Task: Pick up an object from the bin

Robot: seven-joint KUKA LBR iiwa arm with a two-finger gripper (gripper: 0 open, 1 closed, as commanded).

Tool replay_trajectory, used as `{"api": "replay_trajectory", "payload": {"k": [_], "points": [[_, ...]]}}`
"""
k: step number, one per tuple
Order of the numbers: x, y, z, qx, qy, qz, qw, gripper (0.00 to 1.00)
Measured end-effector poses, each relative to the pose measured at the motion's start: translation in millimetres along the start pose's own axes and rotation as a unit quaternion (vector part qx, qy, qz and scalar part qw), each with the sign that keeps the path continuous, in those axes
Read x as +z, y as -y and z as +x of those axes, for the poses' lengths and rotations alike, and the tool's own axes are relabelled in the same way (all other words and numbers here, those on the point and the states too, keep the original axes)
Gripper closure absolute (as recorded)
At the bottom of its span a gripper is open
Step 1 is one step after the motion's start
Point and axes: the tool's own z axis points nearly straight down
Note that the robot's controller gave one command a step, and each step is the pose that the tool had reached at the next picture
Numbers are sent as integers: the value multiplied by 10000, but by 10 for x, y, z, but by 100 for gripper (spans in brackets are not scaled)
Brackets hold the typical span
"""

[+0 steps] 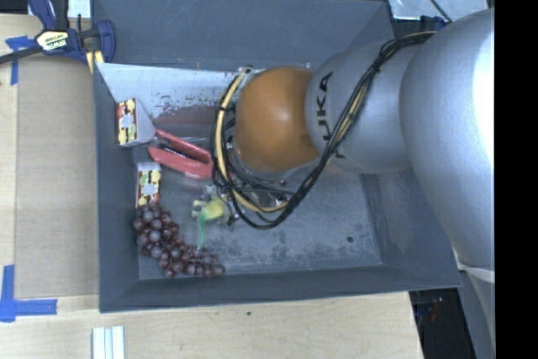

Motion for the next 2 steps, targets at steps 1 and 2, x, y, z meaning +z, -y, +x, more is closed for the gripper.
{"api": "replay_trajectory", "payload": {"k": [1, 2], "points": [[-65, 1, 4, 5, 1, 1, 10000, 100], [-118, 3, -6, 11, 22, 4, 10000, 100]]}}
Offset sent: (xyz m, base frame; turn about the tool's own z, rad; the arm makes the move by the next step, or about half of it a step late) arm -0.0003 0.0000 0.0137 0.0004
